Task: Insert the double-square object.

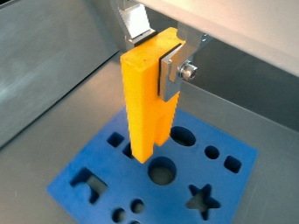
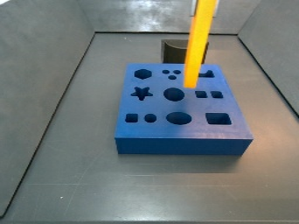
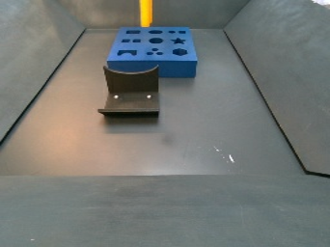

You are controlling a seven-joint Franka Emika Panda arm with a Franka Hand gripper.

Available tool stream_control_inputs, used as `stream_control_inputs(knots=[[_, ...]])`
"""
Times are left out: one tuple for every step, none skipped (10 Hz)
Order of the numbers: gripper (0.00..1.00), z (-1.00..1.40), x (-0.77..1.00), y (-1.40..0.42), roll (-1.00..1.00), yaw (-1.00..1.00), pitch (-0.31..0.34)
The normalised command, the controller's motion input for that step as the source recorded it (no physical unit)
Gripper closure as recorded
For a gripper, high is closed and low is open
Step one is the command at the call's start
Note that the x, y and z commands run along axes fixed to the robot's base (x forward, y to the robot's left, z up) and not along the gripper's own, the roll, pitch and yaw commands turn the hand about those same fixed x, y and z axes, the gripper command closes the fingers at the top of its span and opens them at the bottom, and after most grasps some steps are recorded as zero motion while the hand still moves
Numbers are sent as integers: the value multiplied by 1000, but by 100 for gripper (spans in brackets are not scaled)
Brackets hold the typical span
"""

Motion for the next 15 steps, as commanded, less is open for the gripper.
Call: stream_control_inputs(knots=[[100, 0, 380, 23, -146, -786, 7], [100, 0, 351, 43, -127, -811, 1], [100, 0, 303, 51, -121, -857, 0], [100, -23, 291, 66, -99, -860, 0], [100, -69, 354, 111, -91, -803, 0], [100, -100, 323, 91, -100, -831, 6], [100, -177, 254, 103, -64, -843, 31], [100, -186, 249, 109, -61, -846, 36], [100, -180, 291, 100, -59, -794, 50], [100, -177, 331, 29, -61, -717, 83], [100, -89, 260, 0, -60, -726, 114], [100, 0, 143, 0, -13, -794, 103], [100, 0, 23, 0, 0, -860, 86], [100, 43, 0, 0, 20, -900, 47], [100, 0, 0, 0, 39, -966, 0]])
